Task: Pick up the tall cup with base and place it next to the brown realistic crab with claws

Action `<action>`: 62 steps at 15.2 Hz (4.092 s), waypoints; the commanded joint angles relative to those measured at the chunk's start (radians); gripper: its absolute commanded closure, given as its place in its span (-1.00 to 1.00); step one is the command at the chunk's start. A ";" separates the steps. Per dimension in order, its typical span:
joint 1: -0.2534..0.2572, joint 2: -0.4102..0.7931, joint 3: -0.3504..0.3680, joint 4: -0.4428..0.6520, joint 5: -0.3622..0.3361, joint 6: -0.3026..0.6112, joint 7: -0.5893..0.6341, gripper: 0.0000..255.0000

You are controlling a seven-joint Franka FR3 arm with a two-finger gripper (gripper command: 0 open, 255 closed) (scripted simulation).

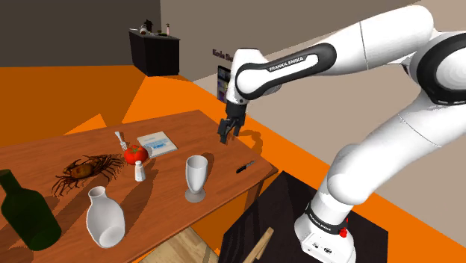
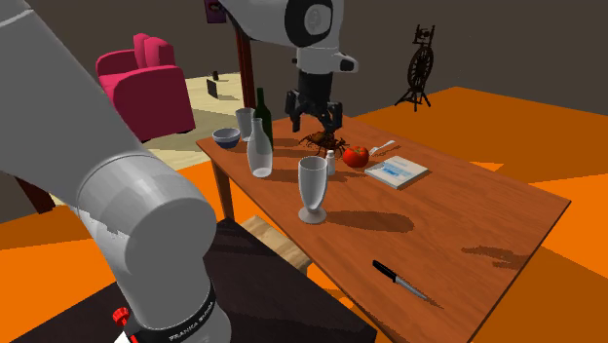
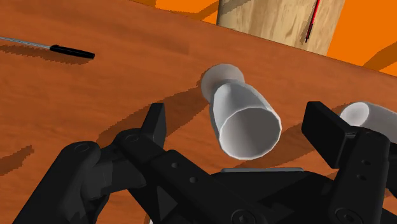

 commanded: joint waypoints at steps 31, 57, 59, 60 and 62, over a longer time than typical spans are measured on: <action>0.018 0.601 0.044 0.163 -0.198 0.473 0.196 1.00; 0.008 0.402 0.060 0.211 -0.139 0.228 0.156 1.00; 0.007 0.385 0.060 0.221 -0.135 0.202 0.153 1.00; 0.007 0.377 0.060 0.226 -0.133 0.189 0.151 1.00; 0.007 0.361 0.060 0.237 -0.130 0.162 0.149 1.00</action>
